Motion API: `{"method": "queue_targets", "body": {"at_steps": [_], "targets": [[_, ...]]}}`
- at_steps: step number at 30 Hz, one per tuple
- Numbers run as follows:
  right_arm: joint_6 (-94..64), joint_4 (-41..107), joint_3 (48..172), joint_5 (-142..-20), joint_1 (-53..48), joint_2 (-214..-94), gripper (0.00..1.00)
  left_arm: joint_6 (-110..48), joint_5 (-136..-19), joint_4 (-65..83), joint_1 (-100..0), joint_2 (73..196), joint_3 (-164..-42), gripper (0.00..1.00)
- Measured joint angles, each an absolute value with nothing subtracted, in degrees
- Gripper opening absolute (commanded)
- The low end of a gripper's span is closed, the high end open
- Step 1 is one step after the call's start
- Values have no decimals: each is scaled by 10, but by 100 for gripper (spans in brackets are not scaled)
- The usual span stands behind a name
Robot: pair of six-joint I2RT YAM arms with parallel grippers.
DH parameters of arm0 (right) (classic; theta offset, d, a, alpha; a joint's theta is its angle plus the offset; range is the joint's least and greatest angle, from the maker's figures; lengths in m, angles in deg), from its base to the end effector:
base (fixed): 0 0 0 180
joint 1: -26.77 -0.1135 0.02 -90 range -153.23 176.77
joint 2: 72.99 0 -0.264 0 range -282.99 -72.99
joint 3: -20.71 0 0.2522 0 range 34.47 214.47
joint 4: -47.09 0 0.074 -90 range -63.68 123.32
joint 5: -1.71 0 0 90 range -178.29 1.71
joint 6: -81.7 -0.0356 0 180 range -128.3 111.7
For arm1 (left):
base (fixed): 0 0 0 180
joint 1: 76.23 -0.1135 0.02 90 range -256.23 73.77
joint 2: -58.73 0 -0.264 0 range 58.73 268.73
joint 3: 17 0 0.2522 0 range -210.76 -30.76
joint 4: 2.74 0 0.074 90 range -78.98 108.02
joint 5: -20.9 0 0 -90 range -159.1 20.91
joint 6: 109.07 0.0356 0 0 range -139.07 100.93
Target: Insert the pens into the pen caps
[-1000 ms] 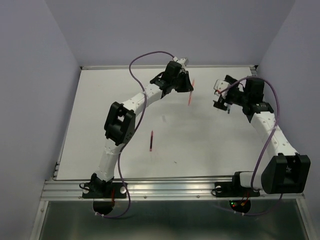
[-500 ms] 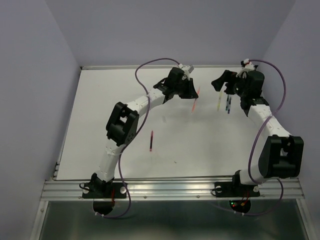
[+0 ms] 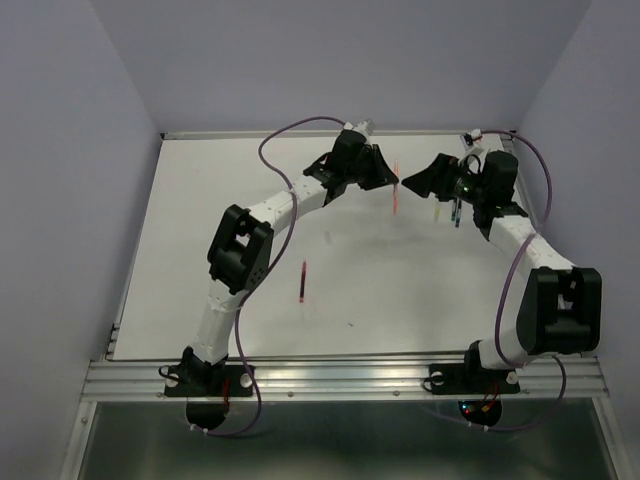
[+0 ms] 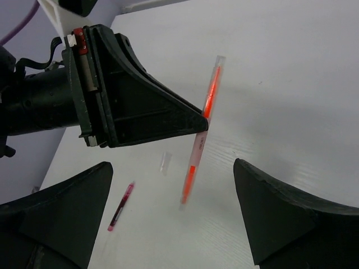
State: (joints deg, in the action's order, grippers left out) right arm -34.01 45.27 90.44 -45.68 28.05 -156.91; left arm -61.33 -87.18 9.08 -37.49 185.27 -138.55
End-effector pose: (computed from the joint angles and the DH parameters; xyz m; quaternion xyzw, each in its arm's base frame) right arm 0.3333 0.0167 0.2866 -0.0390 0.7746 0.4022 0.4865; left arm 0.4078 -0.3413 0.2725 0.0693 0.7954 -0.4783 0.3658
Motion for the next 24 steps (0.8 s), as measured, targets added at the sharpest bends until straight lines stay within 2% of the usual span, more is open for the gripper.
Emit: {"method": "queue_targets", "body": {"at_steps": [14, 16, 17, 20, 24], "targets": [[-293, 442, 905, -452, 251, -1611, 78, -673, -888, 35, -373, 1812, -1317, 0], [-284, 435, 910, -452, 244, -1617, 70, -678, -891, 28, -373, 1807, -1316, 0], [-279, 432, 912, -453, 240, -1620, 54, -679, -891, 24, -373, 1806, -1316, 0], [-267, 424, 914, -454, 230, -1624, 26, -681, -890, 18, -372, 1803, -1312, 0], [-263, 419, 914, -464, 222, -1624, 11, -678, -888, 14, -369, 1799, -1306, 0]]}}
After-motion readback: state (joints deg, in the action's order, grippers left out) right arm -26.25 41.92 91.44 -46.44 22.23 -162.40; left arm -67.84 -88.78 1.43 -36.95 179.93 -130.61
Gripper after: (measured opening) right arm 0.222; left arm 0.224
